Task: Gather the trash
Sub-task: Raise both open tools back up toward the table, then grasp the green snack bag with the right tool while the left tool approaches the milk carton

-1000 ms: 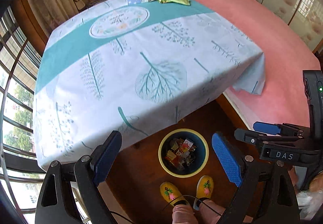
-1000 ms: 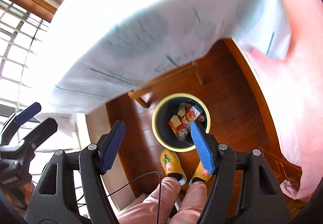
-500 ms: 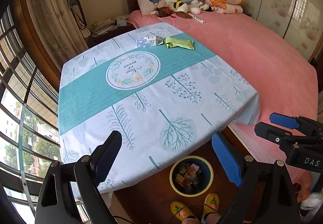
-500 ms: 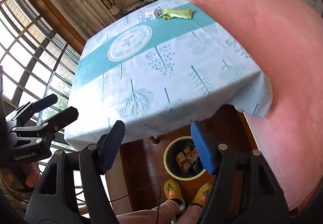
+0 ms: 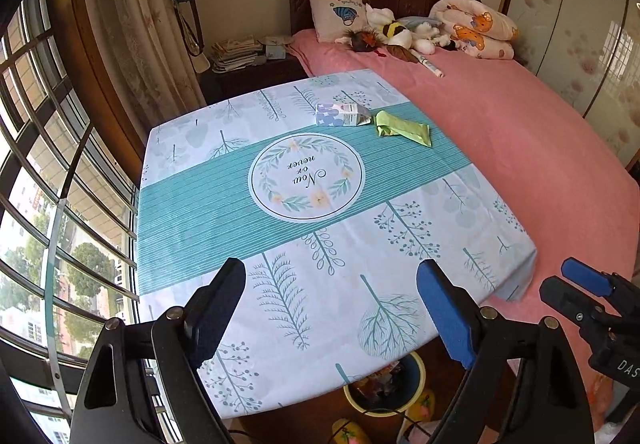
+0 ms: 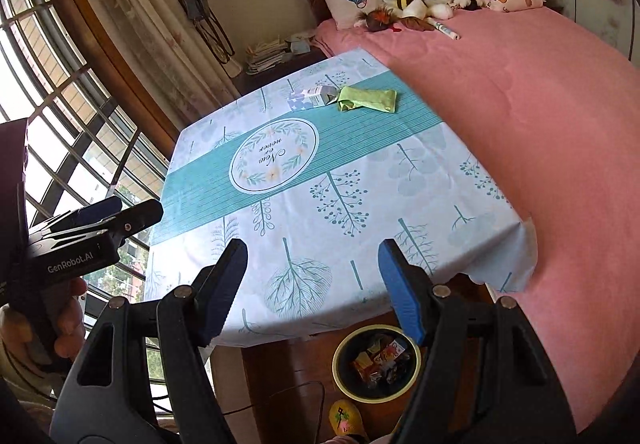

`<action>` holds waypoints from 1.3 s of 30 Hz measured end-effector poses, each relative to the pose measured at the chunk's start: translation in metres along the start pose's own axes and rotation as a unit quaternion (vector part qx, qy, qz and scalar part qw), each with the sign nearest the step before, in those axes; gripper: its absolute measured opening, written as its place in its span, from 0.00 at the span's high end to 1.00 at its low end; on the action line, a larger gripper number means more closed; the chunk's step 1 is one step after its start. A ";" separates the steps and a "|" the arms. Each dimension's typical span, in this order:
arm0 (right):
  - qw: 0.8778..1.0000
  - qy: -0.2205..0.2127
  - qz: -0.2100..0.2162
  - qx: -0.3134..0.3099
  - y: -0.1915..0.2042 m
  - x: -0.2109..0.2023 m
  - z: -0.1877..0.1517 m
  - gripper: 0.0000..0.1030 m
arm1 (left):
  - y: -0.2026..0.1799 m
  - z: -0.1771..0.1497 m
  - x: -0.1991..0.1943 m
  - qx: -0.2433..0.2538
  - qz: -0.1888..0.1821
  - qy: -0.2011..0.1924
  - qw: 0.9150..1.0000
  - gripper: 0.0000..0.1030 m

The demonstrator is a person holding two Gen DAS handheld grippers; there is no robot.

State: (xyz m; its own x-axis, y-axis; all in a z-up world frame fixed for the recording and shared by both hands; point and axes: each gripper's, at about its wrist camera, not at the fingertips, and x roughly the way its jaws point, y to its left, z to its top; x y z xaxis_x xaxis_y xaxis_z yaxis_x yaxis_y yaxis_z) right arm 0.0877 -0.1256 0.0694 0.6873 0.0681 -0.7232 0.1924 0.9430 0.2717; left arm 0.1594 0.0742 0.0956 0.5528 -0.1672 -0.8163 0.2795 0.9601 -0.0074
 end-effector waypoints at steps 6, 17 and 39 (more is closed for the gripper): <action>0.999 0.021 0.016 -0.027 -0.002 0.043 0.030 0.37 | 0.009 0.018 0.031 -0.019 0.024 0.005 1.000 0.14; 0.989 0.091 0.061 -0.104 -0.057 0.189 0.149 0.37 | -0.004 0.092 0.127 -0.127 0.093 0.038 0.987 0.14; 0.923 0.201 0.066 -0.321 -0.112 0.469 0.258 0.29 | -0.039 0.210 0.317 -0.182 0.117 0.103 0.971 0.14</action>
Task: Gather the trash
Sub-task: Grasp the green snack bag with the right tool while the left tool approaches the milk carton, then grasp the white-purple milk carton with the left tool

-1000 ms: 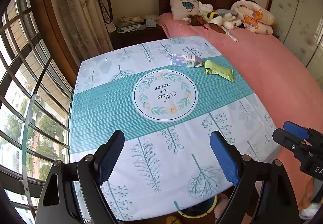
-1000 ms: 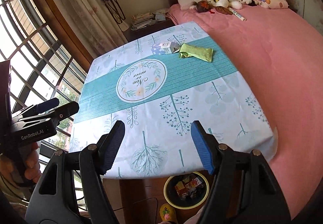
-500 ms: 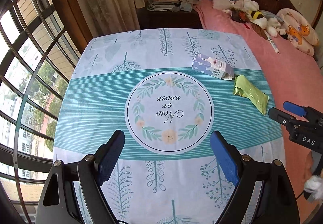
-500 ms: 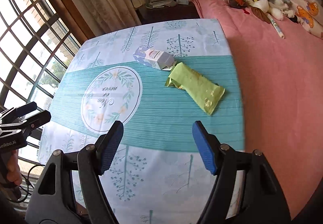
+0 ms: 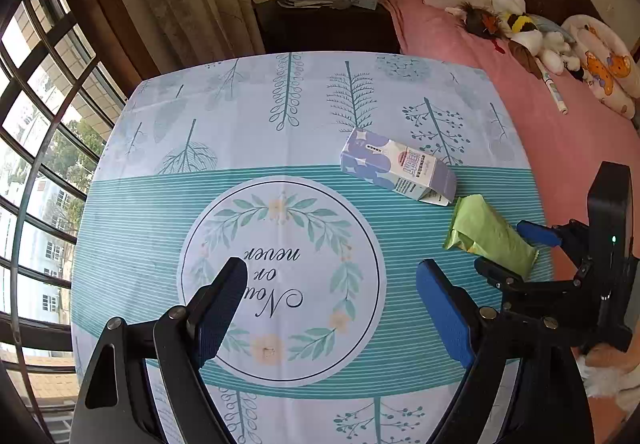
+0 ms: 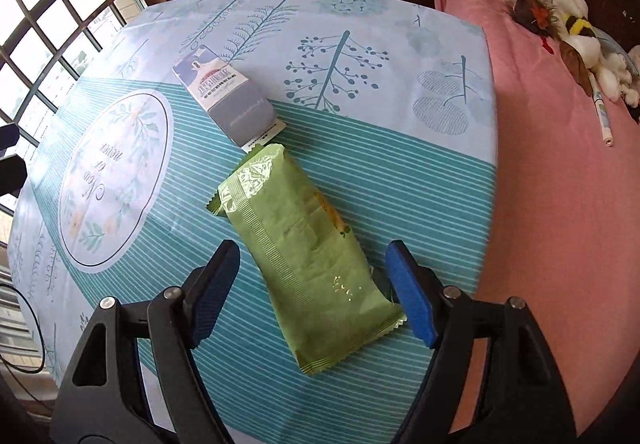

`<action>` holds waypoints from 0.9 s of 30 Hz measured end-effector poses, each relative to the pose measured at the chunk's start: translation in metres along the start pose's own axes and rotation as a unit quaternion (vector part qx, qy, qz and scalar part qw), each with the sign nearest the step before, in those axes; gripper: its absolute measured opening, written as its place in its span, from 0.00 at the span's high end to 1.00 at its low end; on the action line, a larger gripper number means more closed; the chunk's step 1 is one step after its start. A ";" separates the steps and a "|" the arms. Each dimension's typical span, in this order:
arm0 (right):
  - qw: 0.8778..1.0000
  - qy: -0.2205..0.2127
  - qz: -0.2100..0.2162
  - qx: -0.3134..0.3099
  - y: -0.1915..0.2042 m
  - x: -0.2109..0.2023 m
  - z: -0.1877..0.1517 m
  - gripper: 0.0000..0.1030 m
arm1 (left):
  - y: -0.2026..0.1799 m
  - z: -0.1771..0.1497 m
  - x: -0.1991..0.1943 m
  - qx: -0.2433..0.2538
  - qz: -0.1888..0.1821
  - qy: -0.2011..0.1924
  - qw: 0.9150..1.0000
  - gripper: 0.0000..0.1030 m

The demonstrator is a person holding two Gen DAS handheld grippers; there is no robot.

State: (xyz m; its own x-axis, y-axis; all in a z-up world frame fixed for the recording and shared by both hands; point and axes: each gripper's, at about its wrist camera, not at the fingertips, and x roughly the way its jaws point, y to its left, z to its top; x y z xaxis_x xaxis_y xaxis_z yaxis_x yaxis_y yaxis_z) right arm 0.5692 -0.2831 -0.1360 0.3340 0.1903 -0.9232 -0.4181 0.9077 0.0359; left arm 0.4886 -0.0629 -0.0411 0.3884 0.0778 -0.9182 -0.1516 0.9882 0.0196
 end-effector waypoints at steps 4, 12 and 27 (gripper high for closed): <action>0.998 -0.013 -0.031 -0.055 0.009 0.006 -0.004 0.39 | -0.010 0.013 0.016 -0.009 -0.010 0.008 1.000 0.14; 0.999 -0.028 -0.016 -0.039 -0.017 0.011 0.003 0.84 | -0.031 0.046 0.050 -0.051 -0.032 0.027 0.998 0.14; 0.993 -0.046 0.016 0.103 -0.054 0.009 0.024 0.91 | -0.032 0.090 0.132 -0.187 0.019 0.085 0.979 0.21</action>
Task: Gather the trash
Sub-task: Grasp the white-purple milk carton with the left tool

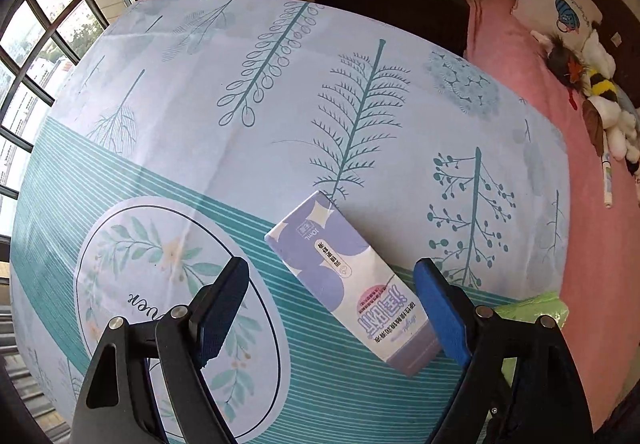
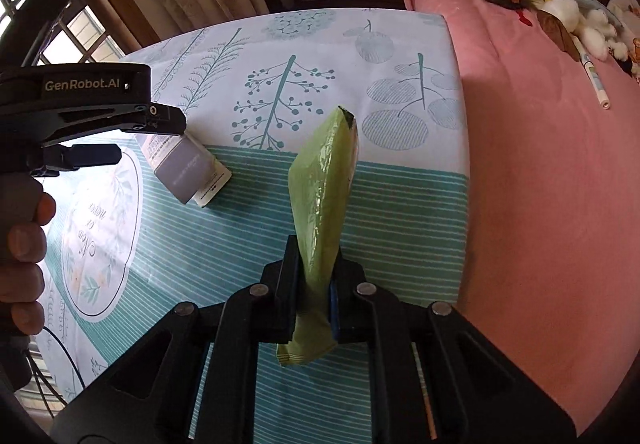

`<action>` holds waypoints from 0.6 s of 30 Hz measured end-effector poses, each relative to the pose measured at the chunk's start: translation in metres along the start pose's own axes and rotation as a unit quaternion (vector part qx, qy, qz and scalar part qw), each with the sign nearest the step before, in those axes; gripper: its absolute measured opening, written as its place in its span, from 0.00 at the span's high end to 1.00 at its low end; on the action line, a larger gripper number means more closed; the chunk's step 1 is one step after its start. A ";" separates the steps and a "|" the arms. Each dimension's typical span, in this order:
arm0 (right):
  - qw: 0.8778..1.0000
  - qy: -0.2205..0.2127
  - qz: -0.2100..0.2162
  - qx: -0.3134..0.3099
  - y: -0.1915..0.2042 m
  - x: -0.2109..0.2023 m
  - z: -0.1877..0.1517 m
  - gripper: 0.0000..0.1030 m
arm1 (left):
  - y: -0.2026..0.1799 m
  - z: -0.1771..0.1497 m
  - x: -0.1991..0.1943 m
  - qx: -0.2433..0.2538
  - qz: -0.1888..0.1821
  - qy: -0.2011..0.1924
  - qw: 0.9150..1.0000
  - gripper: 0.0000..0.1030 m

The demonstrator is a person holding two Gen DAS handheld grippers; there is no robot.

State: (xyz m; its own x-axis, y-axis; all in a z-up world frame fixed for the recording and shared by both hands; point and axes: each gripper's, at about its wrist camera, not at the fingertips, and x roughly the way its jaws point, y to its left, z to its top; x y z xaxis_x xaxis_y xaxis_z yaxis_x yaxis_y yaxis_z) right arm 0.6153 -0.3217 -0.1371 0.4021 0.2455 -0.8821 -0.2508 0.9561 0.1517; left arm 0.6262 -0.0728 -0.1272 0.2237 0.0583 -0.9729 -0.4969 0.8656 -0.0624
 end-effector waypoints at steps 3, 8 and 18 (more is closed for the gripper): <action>1.000 0.000 0.002 0.013 0.001 0.002 0.003 0.91 | 0.002 -0.005 0.011 0.006 0.002 0.021 1.000 0.45; 1.000 0.004 0.009 0.020 0.007 -0.004 -0.011 0.91 | 0.004 -0.023 0.006 0.056 0.016 0.003 0.998 0.65; 0.999 0.008 0.019 0.040 0.035 -0.033 -0.052 0.91 | 0.035 -0.069 -0.044 0.126 -0.010 -0.049 0.991 0.65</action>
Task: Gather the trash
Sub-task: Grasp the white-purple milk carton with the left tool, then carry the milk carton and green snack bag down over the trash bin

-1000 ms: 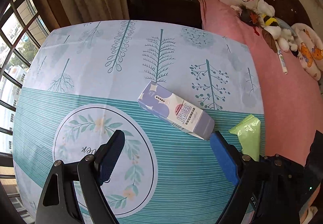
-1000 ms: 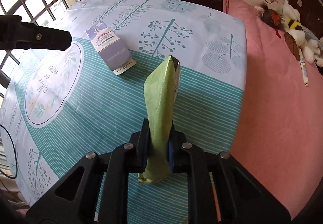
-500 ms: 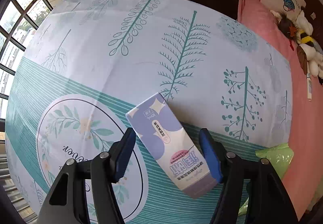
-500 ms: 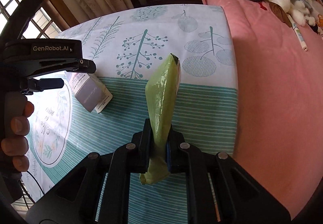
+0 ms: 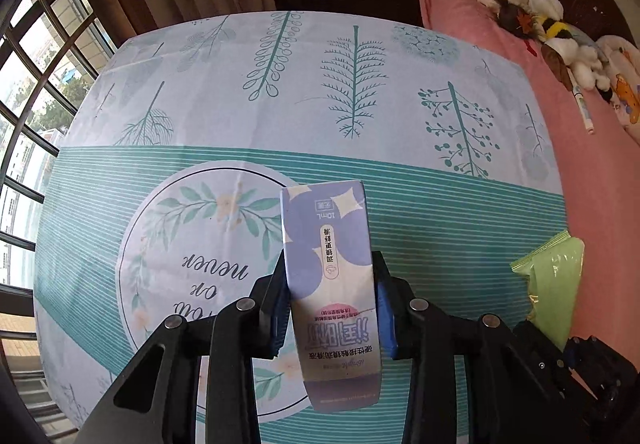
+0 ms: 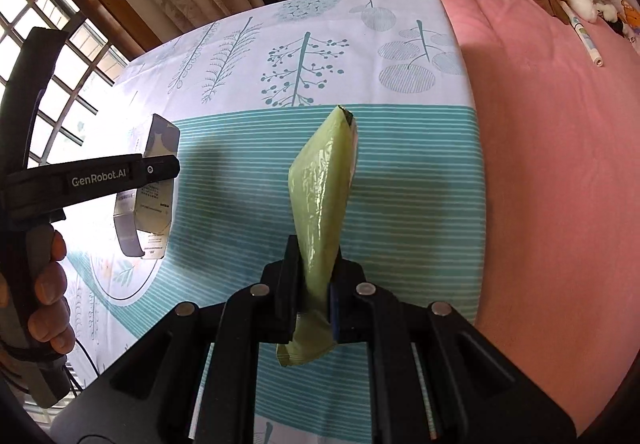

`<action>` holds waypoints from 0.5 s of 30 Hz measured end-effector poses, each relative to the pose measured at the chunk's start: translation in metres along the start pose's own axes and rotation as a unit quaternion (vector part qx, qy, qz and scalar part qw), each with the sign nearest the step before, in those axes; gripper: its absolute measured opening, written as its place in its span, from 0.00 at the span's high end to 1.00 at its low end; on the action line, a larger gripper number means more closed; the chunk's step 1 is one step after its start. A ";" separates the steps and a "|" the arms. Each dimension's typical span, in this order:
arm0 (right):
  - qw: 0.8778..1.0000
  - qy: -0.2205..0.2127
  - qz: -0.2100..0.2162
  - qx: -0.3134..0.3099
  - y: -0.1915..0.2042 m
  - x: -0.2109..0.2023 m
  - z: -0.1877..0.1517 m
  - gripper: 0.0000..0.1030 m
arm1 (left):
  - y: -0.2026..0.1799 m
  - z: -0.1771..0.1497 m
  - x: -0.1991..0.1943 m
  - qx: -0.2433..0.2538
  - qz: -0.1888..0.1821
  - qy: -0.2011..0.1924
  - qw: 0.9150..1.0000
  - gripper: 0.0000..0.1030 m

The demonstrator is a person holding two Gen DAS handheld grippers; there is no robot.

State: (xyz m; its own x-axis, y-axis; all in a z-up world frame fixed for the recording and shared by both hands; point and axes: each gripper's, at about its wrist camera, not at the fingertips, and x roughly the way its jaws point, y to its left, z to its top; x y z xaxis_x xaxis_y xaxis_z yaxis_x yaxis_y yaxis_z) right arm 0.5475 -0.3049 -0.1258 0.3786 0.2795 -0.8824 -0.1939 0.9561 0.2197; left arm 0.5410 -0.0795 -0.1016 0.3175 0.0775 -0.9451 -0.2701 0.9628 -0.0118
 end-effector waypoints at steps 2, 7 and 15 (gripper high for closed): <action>1.000 -0.005 0.001 0.001 0.008 -0.012 -0.010 0.91 | 0.009 -0.010 -0.019 0.013 -0.005 -0.014 1.000 0.65; 1.000 -0.024 0.007 0.006 0.041 -0.046 -0.037 0.91 | 0.036 -0.044 -0.072 0.031 -0.024 -0.042 0.998 0.65; 0.998 -0.057 0.010 0.012 0.115 -0.113 -0.100 0.91 | 0.103 -0.136 -0.174 0.070 -0.053 -0.088 0.992 0.65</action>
State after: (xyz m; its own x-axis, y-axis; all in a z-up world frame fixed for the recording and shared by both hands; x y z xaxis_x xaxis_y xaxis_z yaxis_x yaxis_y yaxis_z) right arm 0.3918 -0.2349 -0.0427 0.4760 0.3062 -0.8244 -0.1808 0.9515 0.2490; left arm 0.3347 -0.0294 0.0174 0.4937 0.0055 -0.8696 -0.1018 0.9935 -0.0516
